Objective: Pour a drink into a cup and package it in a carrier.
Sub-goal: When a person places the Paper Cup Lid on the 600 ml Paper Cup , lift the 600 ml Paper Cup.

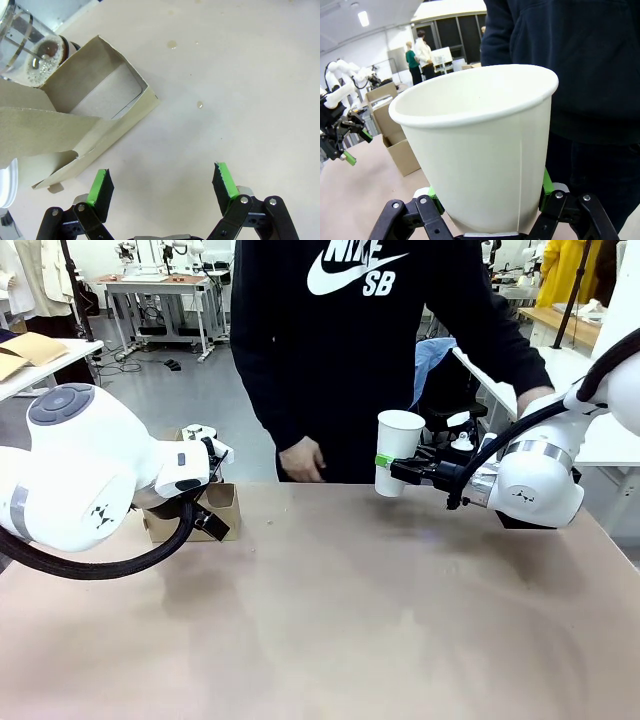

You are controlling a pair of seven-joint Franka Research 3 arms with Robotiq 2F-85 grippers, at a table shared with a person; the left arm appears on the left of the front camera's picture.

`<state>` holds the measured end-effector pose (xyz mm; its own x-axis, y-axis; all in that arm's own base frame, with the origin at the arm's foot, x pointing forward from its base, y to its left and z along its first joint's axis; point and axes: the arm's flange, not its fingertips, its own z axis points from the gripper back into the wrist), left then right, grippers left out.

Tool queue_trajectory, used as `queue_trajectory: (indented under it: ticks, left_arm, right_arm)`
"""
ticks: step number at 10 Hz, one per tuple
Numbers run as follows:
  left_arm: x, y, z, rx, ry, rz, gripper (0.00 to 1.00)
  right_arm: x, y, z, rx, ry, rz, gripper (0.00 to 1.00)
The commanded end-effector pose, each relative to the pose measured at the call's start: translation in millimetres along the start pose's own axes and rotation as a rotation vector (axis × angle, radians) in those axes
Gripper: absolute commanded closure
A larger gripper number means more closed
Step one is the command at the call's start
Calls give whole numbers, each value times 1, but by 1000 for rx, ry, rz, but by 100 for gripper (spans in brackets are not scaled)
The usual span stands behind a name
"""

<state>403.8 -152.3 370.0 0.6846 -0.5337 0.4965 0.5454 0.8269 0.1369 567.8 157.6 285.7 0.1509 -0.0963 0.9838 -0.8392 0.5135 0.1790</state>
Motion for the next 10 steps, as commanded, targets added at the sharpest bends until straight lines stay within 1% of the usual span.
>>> queue_trajectory:
  ticks: [1, 10]
  left_arm:
    - [0, 0, 1, -1, -1, 1, 0]
    - [0, 0, 1, -1, -1, 1, 0]
  right_arm:
    - [2, 2, -1, 1, -4, -1, 19]
    - [2, 2, -1, 1, -4, -1, 19]
